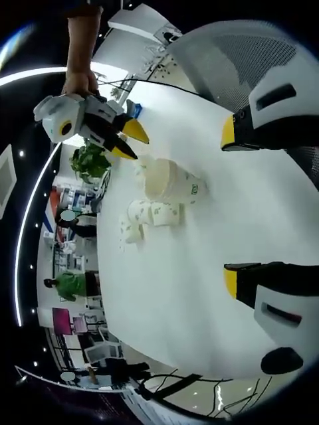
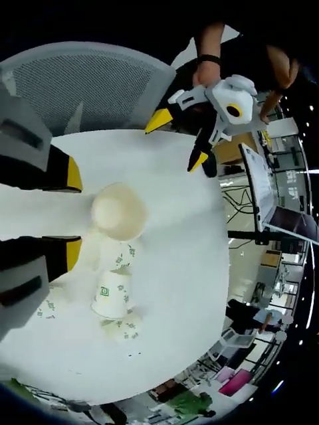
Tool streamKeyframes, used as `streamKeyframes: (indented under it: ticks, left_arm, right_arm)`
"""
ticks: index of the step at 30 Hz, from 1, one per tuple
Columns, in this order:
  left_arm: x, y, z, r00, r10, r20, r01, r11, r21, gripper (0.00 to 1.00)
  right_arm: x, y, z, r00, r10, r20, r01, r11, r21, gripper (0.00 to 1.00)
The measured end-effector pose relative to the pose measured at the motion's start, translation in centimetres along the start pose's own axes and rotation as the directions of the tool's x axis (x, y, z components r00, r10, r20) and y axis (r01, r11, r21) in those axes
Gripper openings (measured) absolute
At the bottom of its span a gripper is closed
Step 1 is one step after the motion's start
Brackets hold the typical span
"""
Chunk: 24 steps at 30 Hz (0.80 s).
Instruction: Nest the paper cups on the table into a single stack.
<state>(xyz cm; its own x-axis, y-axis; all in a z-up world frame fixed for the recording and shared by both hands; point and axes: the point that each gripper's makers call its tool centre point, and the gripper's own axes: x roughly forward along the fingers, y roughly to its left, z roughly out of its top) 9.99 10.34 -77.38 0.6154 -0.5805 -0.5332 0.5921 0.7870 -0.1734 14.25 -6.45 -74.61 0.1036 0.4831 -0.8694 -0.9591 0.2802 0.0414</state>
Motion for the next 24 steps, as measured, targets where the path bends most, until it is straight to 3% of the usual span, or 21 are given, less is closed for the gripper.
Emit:
streamKeyframes:
  ticks: [6,12,17,24]
  left_arm:
    - [0.3,0.1,0.3,1.0,-0.001,-0.012,0.001,1.0,0.024,0.66]
    - [0.6,0.6,0.5,1.0,0.006,-0.027,-0.005,0.999,0.051,0.65]
    - [1.0,1.1,0.7,0.999,0.012,-0.045,-0.008,0.996,0.086,0.65]
    - [2.2,2.0,1.0,0.996,0.015,-0.091,0.002,0.983,0.183,0.63]
  right_arm:
    - [0.0,0.2,-0.6,0.998,-0.025,0.055,0.016,0.986,0.168,0.26]
    - [0.5,-1.0,-1.0,0.995,-0.038,0.094,0.008,0.951,0.308,0.26]
    - [1.0,-1.8,-1.2,0.994,-0.053,0.1,0.014,0.932,0.361,0.26]
    - [2.0,-3.4,-1.1,0.989,-0.057,0.135,-0.015,0.879,0.476,0.26]
